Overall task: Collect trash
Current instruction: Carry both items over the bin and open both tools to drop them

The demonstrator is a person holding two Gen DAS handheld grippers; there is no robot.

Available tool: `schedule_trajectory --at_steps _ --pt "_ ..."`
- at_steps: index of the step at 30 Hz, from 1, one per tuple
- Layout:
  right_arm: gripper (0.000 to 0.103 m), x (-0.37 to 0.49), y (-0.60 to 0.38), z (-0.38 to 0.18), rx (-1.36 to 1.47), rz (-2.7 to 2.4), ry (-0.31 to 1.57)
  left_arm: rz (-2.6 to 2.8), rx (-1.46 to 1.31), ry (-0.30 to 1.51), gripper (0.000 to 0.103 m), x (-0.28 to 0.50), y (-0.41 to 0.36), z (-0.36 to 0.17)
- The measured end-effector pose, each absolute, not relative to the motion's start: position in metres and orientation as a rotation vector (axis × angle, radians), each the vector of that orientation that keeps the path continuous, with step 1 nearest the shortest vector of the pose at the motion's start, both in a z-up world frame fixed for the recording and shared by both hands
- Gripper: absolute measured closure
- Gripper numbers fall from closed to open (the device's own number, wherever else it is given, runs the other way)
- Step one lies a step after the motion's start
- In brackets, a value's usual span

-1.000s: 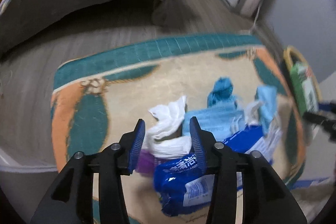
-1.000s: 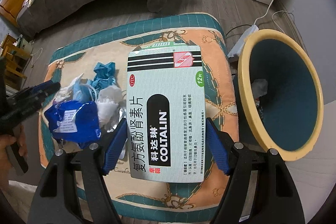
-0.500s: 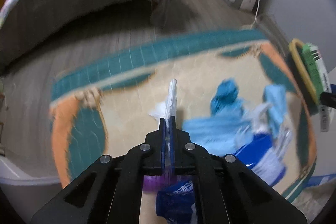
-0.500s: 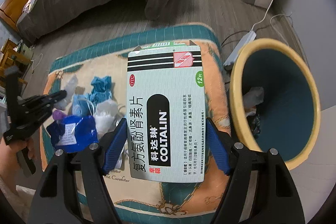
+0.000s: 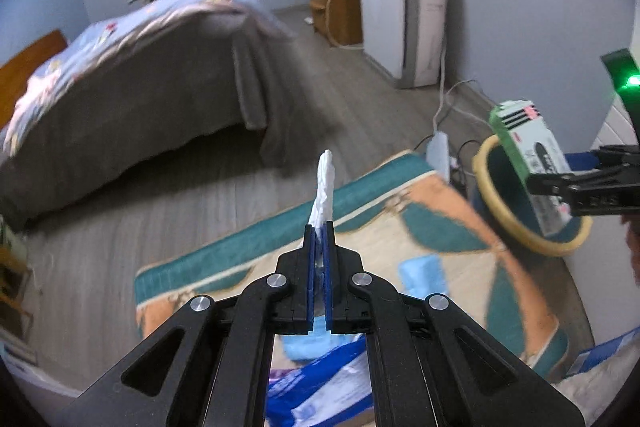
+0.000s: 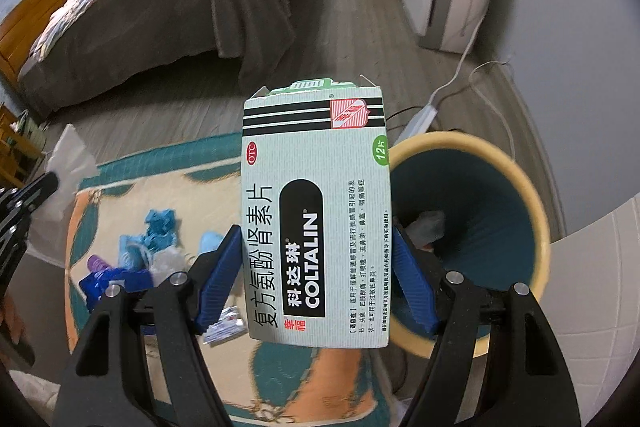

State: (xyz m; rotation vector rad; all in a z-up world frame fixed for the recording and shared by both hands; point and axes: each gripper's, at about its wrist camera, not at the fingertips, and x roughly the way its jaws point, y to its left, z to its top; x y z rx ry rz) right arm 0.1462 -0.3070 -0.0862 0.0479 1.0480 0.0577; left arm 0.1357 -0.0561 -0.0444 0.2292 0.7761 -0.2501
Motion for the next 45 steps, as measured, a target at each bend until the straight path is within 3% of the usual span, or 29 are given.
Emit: schedule_trajectory --at_steps 18,35,38,41,42,45 --pt "0.031 0.149 -0.409 -0.078 0.126 -0.103 1.035 -0.405 0.312 0.709 0.099 0.129 -0.155 -0.018" --pt "0.031 0.156 -0.485 -0.132 0.319 -0.218 1.163 -0.721 0.317 0.897 0.099 0.152 -0.289 -0.095" --pt "0.03 0.155 -0.486 -0.126 0.322 -0.22 1.142 -0.718 0.311 0.891 0.088 0.157 -0.3 -0.093" --pt "0.021 0.156 -0.486 -0.123 0.314 -0.216 1.132 -0.708 0.305 0.867 0.061 0.156 -0.297 -0.085" --pt "0.02 0.155 -0.486 -0.123 0.311 -0.217 1.131 -0.708 0.303 0.859 0.048 0.153 -0.297 -0.084" --pt "0.017 0.157 -0.483 -0.121 0.311 -0.217 1.129 -0.675 0.306 0.833 0.031 0.15 -0.286 -0.077"
